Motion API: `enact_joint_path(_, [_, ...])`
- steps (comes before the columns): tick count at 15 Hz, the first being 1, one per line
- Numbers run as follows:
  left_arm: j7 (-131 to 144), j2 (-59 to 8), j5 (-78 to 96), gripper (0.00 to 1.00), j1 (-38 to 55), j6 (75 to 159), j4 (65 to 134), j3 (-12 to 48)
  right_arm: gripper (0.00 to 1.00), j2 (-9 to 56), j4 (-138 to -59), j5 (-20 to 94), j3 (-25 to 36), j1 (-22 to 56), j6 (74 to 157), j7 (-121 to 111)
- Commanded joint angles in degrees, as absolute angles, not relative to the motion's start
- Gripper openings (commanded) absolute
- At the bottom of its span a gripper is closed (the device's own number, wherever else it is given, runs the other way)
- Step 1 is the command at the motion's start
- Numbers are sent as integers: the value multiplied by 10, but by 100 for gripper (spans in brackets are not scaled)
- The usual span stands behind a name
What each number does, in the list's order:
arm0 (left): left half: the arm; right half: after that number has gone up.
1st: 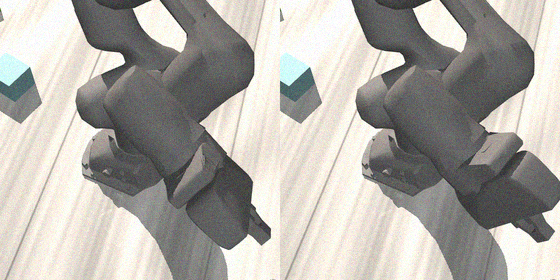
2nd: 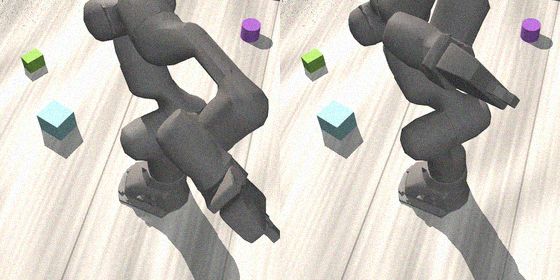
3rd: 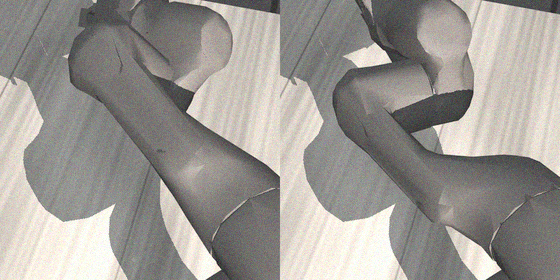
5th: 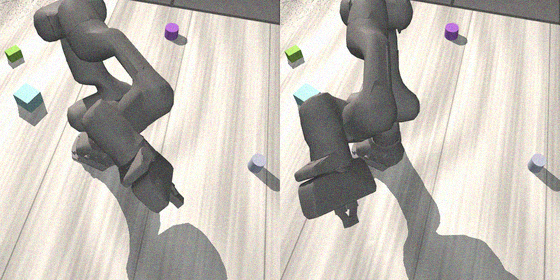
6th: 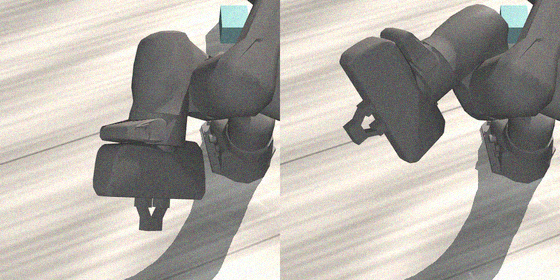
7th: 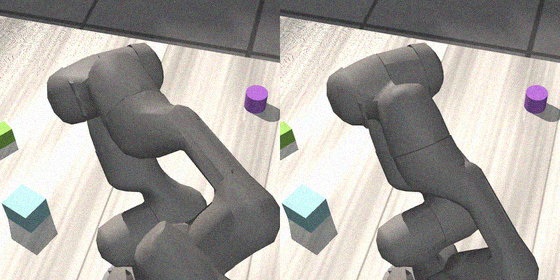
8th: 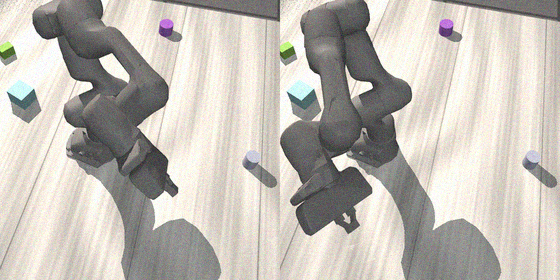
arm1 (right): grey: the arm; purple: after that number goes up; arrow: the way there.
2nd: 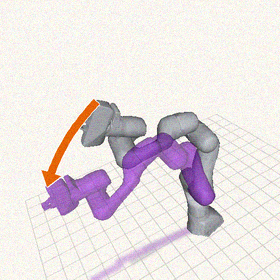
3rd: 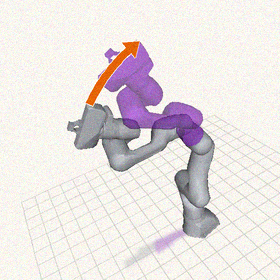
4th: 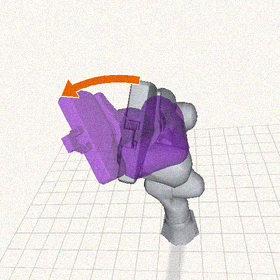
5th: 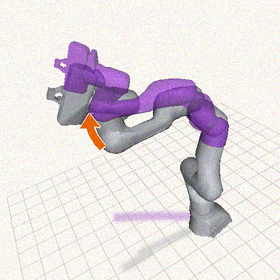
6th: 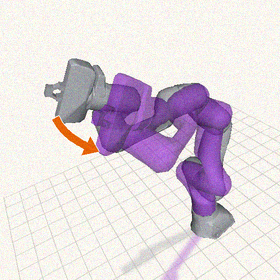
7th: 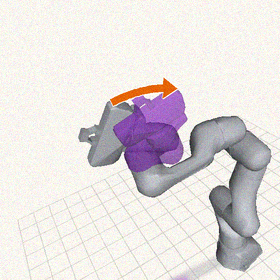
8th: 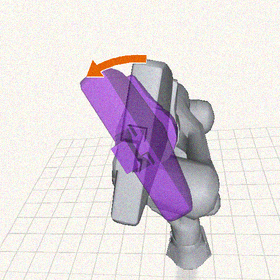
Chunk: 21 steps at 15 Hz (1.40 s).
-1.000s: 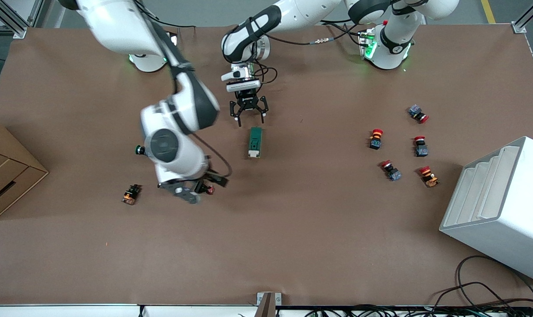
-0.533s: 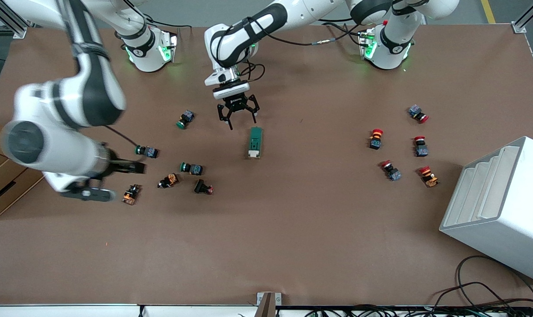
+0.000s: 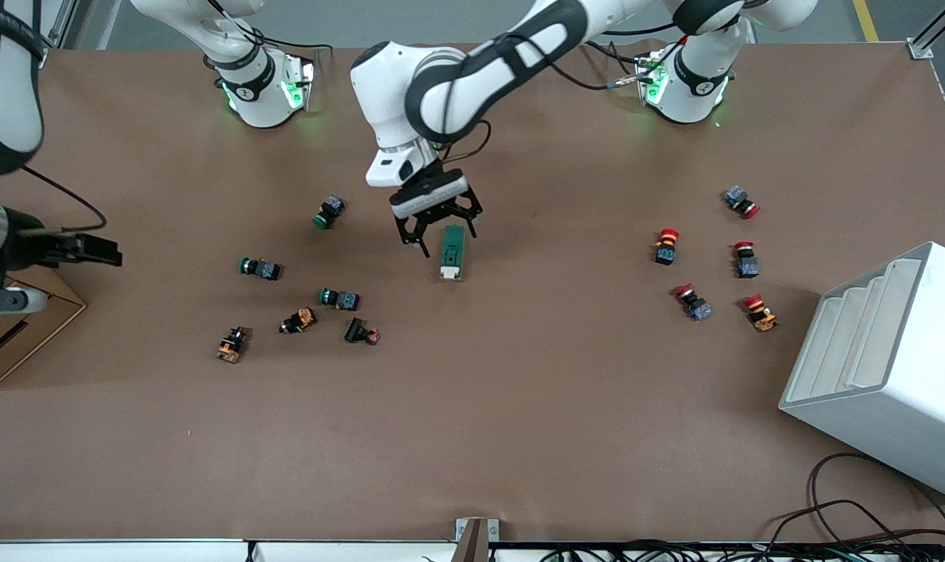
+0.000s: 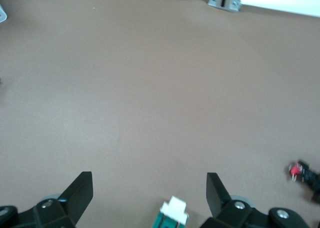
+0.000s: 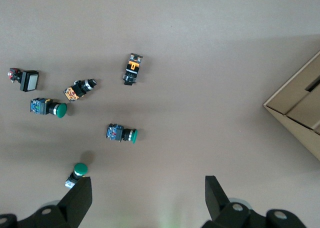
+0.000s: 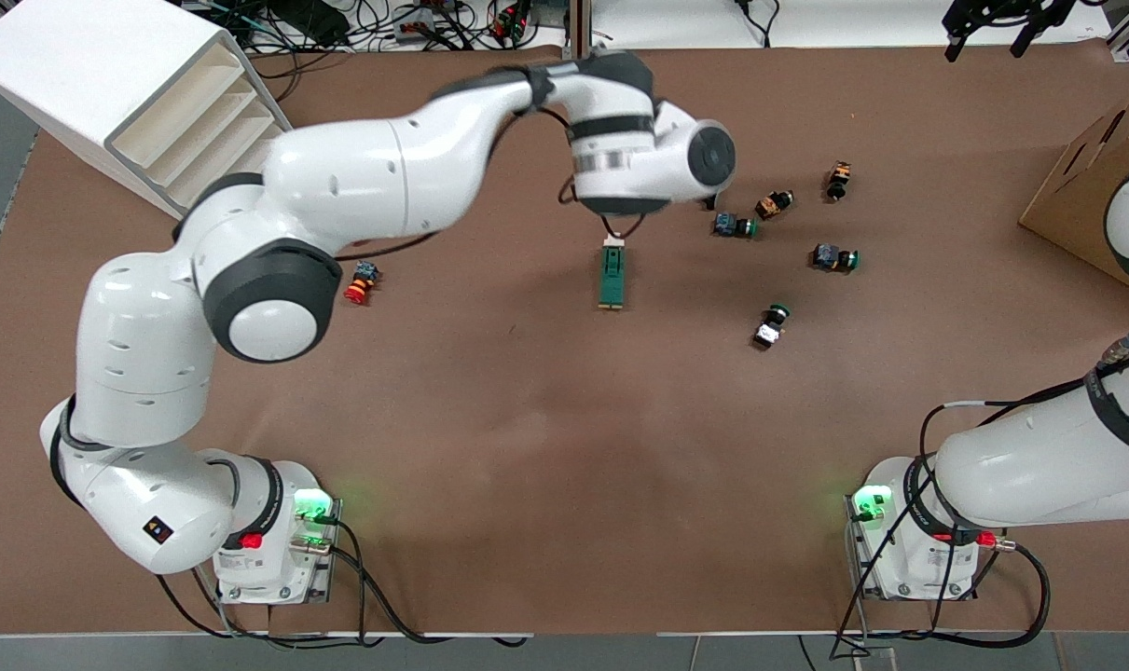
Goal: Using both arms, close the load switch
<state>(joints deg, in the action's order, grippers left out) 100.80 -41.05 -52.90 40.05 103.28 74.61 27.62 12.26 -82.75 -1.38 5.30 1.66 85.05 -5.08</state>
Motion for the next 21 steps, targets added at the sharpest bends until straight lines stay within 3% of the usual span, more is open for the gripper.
enact_joint_path(1, [954, -373, -476, 100, 348, 1036, 746, 279, 100, 120, -774, -29, 41, 4, 813, -48])
enact_joint_path(7, [790, -316, -370, 100, 236, 1040, 747, 279, 100, 123, -768, 6, 35, -14, 807, -47])
enact_joint_path(13, [610, -263, -255, 100, 118, 1040, 743, 279, 100, 106, -773, 13, 35, -10, 736, -52])
enact_joint_path(18, [431, -167, -76, 100, 58, 1027, 755, 204, 100, 89, -780, 4, 39, -11, 745, -52])
enact_joint_path(21, [350, -135, -56, 100, 26, 963, 758, 193, 100, 61, -806, 4, 39, -10, 758, -52])
